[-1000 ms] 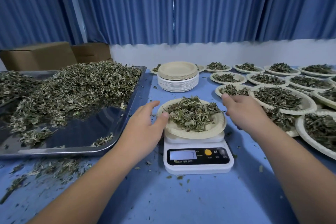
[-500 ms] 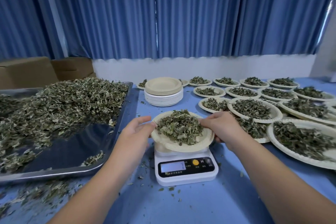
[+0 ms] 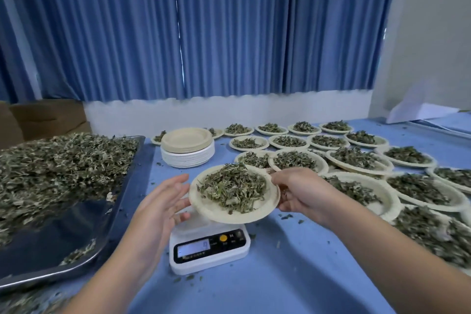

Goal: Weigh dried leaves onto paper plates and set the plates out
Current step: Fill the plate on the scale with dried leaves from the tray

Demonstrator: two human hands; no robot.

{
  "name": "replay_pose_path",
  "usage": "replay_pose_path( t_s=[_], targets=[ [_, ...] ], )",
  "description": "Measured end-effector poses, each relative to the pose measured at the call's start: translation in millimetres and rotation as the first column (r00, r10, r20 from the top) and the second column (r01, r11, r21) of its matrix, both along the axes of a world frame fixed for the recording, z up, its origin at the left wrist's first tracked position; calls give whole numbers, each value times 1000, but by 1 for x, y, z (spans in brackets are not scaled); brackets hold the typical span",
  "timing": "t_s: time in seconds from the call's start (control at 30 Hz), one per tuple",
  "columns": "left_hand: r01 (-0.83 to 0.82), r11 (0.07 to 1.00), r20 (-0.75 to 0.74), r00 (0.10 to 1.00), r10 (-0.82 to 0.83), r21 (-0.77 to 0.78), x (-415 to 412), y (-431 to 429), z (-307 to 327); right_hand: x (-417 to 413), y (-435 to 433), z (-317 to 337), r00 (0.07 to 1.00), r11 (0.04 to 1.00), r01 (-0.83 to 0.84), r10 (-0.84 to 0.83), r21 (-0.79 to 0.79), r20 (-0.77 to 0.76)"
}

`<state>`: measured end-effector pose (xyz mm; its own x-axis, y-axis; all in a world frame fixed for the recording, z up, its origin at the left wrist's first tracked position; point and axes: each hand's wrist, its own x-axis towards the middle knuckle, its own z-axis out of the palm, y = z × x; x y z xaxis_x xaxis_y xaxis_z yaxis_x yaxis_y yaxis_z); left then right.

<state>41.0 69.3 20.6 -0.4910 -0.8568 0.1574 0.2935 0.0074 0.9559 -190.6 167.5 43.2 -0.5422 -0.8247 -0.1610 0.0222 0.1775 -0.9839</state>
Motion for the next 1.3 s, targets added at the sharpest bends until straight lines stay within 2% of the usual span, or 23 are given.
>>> replay_pose_path(
  t_s=[0.13, 0.47, 0.67, 0.87, 1.03, 1.3],
  targets=[
    [53, 998, -40, 998, -52, 31, -33, 23, 8, -24, 39, 13, 999, 998, 53, -54, -34, -10],
    [288, 945, -170, 950, -262, 152, -177, 96, 44, -125, 155, 60, 924, 952, 304, -282, 45, -260],
    [390, 896, -163, 918, -361, 211, -242, 141, 56, -188, 218, 65, 845, 868, 496, -479, 17, -238],
    [394, 894, -157, 917, -367, 213, -259, 157, 50, -222, 269, 46, 768, 779, 624, -599, 56, -229],
    [377, 902, -123, 925, -359, 208, -256, 160, 44, -235, 279, 20, 774, 757, 631, -601, 168, -199],
    [354, 918, -101, 935, -341, 177, -245, 154, 36, -241, 258, -8, 761, 726, 649, -614, 228, -211]
  ],
)
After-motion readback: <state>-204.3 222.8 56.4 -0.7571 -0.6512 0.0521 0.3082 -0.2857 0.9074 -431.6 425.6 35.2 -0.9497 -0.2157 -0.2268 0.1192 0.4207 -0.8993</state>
